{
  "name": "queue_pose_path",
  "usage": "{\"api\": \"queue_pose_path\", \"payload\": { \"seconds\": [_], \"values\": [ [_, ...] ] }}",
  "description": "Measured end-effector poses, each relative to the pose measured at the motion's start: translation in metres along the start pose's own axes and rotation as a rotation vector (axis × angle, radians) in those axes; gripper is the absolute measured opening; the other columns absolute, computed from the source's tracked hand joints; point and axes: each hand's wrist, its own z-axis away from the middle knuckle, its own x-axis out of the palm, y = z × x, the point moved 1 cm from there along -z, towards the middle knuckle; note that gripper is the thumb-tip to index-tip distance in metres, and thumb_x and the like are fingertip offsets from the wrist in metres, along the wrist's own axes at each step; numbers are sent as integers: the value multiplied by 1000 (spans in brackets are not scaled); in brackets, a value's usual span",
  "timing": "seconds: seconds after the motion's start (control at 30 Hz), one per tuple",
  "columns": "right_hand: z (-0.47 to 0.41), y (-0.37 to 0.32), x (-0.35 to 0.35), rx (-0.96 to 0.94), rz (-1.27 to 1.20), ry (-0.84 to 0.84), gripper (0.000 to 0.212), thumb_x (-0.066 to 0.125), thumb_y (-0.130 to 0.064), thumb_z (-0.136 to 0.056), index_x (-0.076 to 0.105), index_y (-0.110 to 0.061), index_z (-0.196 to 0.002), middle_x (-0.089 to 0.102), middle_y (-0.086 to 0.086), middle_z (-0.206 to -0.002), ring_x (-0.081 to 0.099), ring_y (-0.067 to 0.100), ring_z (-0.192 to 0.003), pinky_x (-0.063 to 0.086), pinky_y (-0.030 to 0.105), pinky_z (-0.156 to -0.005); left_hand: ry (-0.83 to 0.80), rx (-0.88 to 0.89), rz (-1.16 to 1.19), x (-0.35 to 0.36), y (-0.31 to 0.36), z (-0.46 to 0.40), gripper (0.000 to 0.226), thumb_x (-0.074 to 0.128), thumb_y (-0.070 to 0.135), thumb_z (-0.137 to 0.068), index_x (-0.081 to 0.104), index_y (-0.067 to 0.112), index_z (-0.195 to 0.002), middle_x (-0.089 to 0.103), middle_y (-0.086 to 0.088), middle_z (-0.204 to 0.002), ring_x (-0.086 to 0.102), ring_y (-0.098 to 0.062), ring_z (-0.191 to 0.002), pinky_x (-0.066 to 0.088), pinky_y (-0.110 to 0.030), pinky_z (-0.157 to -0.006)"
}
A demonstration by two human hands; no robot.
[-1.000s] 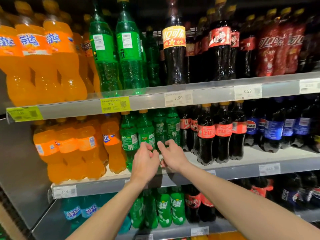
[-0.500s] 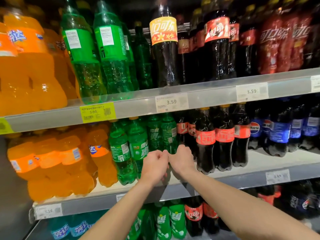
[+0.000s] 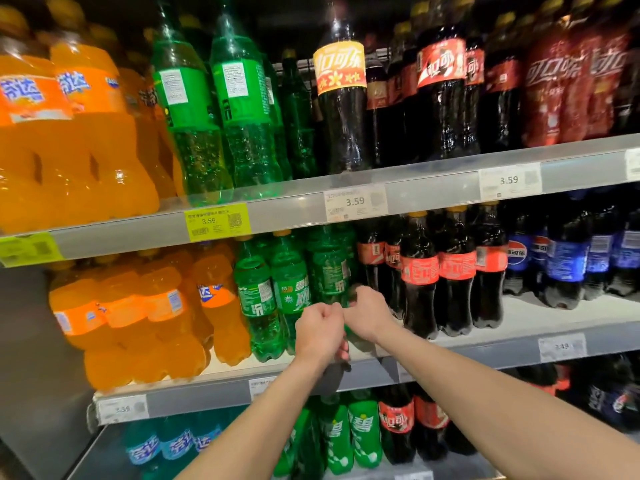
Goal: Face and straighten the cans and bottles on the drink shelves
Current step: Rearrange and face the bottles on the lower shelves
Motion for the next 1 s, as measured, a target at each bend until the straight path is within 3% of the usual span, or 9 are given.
{"api": "queue_pose_path", "payload": {
  "seconds": [0.1, 0.17, 0.3, 0.43, 0.53, 0.7, 0.83, 1.0],
  "values": [
    [1, -2, 8, -17, -34, -1, 32, 67, -29, -87, 59, -1, -100, 65, 12, -103, 61, 29, -91, 49, 38, -77, 10, 13, -14, -7, -1, 1, 34, 47, 25, -98, 61, -1, -81, 60, -9, -54, 60, -25, -44, 59, -43, -60],
    [-1, -3, 13, -23, -32, -2, 37, 66, -29, -92, 59, 2, -110, 64, 14, -109, 62, 31, -102, 49, 37, -80, 4, 19, -6, -11, 0, 1, 35, 46, 24, -99, 61, -2, -82, 60, -9, -55, 60, -26, -44, 58, -41, -59],
    [-7, -2, 18, -48, -12, -18, 36, 63, -30, -96, 59, 1, -114, 60, 10, -107, 54, 22, -92, 44, 32, -76, -2, 15, 2, -15, 2, -1, 40, 46, 27, -102, 61, -8, -91, 60, -10, -56, 59, -26, -45, 55, -37, -55],
    [-6, 8, 13, -66, -6, -80, 55, 64, -37, -96, 56, -1, -136, 60, 10, -133, 59, 27, -117, 46, 32, -97, -12, -2, 18, -13, 2, -2, 38, 45, 25, -103, 61, -7, -92, 59, -8, -56, 58, -24, -45, 53, -32, -48],
    [-6, 12, 7, -74, -50, -107, 42, 61, -30, -97, 60, -8, -133, 65, 5, -125, 63, 22, -103, 51, 36, -95, -41, -23, 45, -4, 3, 2, 33, 45, 24, -103, 59, 0, -85, 57, -7, -56, 57, -22, -42, 50, -30, -47],
    [2, 7, 4, -74, -45, -118, 44, 56, -21, -99, 55, -7, -141, 64, 8, -133, 58, 25, -123, 43, 30, -103, -44, -31, 27, -7, 7, 5, 36, 47, 27, -103, 60, -3, -90, 59, -9, -60, 58, -23, -43, 53, -33, -51],
    [11, 11, -15, -13, -74, 10, 34, 66, -27, -95, 65, -9, -123, 70, 6, -114, 63, 23, -111, 47, 28, -92, -61, 23, -99, -7, 12, 13, 38, 48, 30, -101, 61, -5, -93, 62, -10, -62, 60, -23, -43, 57, -40, -54],
    [32, 14, -67, -74, -86, 151, 17, 63, -30, -96, 71, -14, -95, 70, -3, -91, 65, 16, -89, 52, 32, -80, -105, 94, -132, 25, 28, 23, 27, 47, 27, -100, 59, 5, -89, 63, -8, -70, 60, -17, -46, 54, -30, -47]
  ]
}}
